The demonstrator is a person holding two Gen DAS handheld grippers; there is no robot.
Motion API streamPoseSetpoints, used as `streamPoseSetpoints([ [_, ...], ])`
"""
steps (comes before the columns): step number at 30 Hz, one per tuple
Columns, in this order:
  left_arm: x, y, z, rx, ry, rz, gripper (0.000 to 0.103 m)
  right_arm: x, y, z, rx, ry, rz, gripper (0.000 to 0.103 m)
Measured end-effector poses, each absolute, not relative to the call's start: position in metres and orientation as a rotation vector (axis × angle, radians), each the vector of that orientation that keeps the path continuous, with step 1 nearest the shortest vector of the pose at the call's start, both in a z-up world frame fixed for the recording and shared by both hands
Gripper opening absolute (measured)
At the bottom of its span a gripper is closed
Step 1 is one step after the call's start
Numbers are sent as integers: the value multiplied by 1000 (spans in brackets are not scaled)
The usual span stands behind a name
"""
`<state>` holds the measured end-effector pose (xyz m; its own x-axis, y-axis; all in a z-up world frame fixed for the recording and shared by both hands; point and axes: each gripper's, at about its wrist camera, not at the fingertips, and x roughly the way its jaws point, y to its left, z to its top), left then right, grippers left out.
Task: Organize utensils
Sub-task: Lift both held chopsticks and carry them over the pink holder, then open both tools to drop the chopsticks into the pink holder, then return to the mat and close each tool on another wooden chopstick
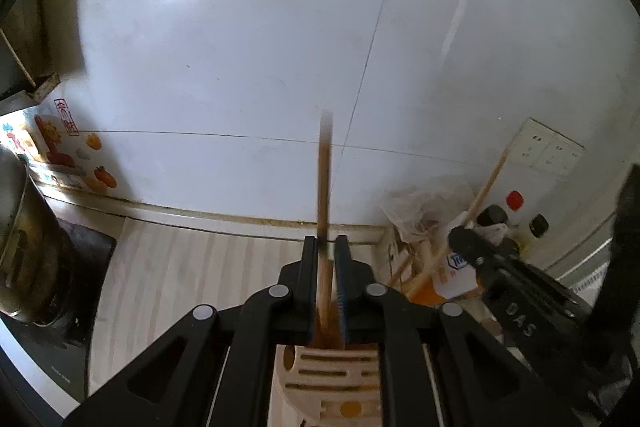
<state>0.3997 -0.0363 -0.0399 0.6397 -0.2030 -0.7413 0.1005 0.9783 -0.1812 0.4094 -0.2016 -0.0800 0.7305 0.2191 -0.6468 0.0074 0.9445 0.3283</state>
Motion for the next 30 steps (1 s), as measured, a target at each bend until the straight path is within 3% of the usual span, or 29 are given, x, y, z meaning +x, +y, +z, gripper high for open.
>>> streamPoseSetpoints([
  [1,393,-33,-34,-123,850,-171,12,409,-202,-82,326,776,142,8],
  [3,383,-28,-25,-112,835,-145,33,405,-205,-81,340,807,160,12],
  [4,378,-24,-22,-111,830,-132,60,401,-207,-79,347,807,162,25],
  [5,372,-18,-19,-114,822,-113,81,397,-210,-78,354,802,162,33],
  [6,363,-10,-17,-118,804,-91,84,389,-215,-73,363,794,153,44],
  [9,344,5,-22,-92,806,-41,86,368,-226,-61,380,787,130,48],
  [11,332,14,-36,-86,840,-23,103,353,-231,-56,383,789,114,52],
  [18,298,32,-107,-41,971,60,103,291,-246,-65,405,782,48,82],
  [24,277,32,-197,31,1144,107,103,258,-236,-138,366,958,12,84],
  [26,270,30,-227,64,1206,115,103,251,-232,-181,370,1079,9,83],
  [30,256,29,-282,92,1333,116,103,241,-225,-262,418,1297,28,50],
])
